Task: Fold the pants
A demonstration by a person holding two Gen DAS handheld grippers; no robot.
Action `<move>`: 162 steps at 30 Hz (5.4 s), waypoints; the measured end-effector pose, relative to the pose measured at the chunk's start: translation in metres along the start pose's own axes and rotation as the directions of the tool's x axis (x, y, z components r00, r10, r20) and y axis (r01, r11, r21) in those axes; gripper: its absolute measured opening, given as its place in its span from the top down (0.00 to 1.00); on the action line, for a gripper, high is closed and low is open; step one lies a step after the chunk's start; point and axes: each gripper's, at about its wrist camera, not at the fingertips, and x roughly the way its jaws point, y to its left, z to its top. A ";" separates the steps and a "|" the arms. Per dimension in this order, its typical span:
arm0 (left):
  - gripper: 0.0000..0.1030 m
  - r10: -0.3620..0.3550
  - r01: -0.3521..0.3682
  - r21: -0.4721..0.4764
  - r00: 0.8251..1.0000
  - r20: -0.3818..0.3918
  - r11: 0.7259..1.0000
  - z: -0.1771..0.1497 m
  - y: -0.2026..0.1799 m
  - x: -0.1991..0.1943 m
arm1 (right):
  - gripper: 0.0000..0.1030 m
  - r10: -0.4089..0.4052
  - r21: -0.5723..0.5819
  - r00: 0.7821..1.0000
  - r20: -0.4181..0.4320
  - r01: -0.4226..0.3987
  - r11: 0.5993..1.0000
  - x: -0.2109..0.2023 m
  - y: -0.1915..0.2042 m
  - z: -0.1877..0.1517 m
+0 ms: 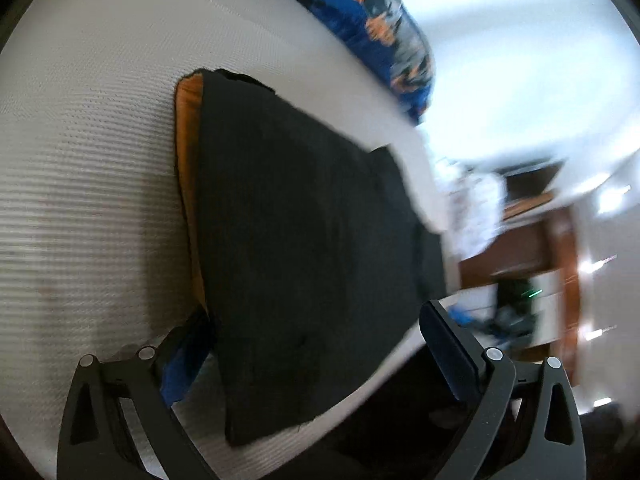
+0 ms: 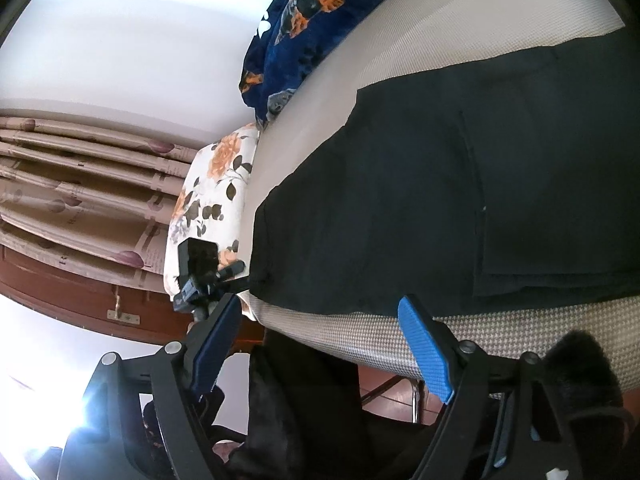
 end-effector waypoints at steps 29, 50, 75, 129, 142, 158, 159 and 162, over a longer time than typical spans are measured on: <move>0.73 0.456 -0.519 0.196 0.842 0.289 0.832 -0.038 -0.102 0.004 | 0.18 -0.008 0.018 0.999 0.039 0.007 1.000 -0.008 -0.004 0.005; 0.73 0.460 -0.587 0.353 0.801 0.383 0.728 -0.042 -0.204 0.061 | 0.18 0.027 0.046 0.996 0.091 -0.031 0.998 -0.017 -0.012 0.010; 0.73 0.283 -0.397 0.438 0.909 0.305 0.806 -0.028 -0.278 0.120 | 0.18 0.142 0.078 0.963 0.231 -0.163 0.983 -0.057 -0.023 0.022; 0.34 0.270 -0.248 0.697 0.959 0.080 0.673 -0.040 -0.352 0.294 | 0.12 0.170 0.358 0.941 0.293 -0.273 0.893 -0.105 -0.151 0.059; 0.32 0.414 -0.448 0.484 0.892 0.183 0.752 -0.033 -0.237 0.205 | 0.85 -0.187 0.108 0.973 0.137 0.173 0.979 -0.097 -0.110 0.071; 0.32 0.413 -0.418 0.517 0.901 0.131 0.747 -0.036 -0.257 0.235 | 0.86 -0.129 0.221 0.948 0.292 0.064 0.973 -0.172 -0.173 0.076; 0.32 0.416 -0.416 0.514 0.901 0.122 0.750 -0.035 -0.256 0.238 | 0.86 -0.126 0.226 0.947 0.296 0.059 0.972 -0.173 -0.177 0.076; 0.32 0.421 -0.414 0.513 0.900 0.109 0.752 -0.035 -0.253 0.245 | 0.86 -0.118 0.222 0.946 0.302 0.050 0.974 -0.174 -0.184 0.076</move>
